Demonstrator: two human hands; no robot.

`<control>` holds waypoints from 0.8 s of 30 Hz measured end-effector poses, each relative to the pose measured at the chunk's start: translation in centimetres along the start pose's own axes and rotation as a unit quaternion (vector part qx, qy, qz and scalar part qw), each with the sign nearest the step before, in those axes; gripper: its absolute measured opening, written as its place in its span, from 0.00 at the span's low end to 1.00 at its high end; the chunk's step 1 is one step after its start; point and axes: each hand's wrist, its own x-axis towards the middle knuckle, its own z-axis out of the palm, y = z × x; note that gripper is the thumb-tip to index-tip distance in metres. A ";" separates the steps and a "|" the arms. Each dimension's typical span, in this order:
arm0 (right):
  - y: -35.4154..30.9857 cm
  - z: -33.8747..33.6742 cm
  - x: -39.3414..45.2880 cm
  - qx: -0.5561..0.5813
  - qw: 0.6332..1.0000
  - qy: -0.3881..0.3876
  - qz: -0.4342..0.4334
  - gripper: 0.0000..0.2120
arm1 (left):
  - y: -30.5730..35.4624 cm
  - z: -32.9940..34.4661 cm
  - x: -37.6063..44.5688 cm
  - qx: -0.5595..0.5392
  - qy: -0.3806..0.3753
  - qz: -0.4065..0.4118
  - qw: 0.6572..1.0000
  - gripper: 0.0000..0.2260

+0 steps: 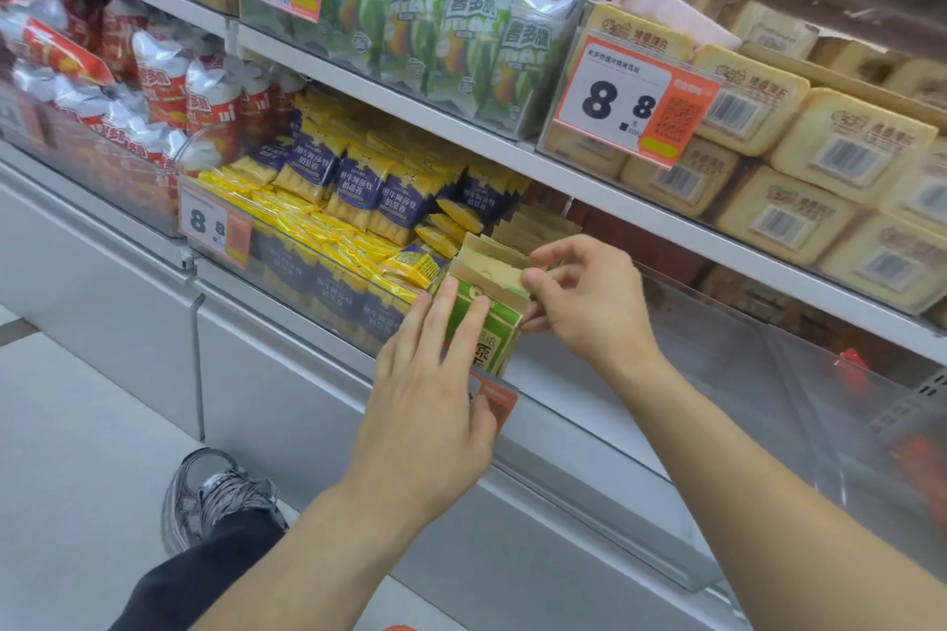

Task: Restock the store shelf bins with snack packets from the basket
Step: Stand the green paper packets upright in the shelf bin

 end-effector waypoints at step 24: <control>1.3 -0.2 -5.6 -0.060 0.990 -0.115 0.051 0.17 | -0.1 -0.1 -0.4 -0.041 0.054 -0.016 0.998 0.28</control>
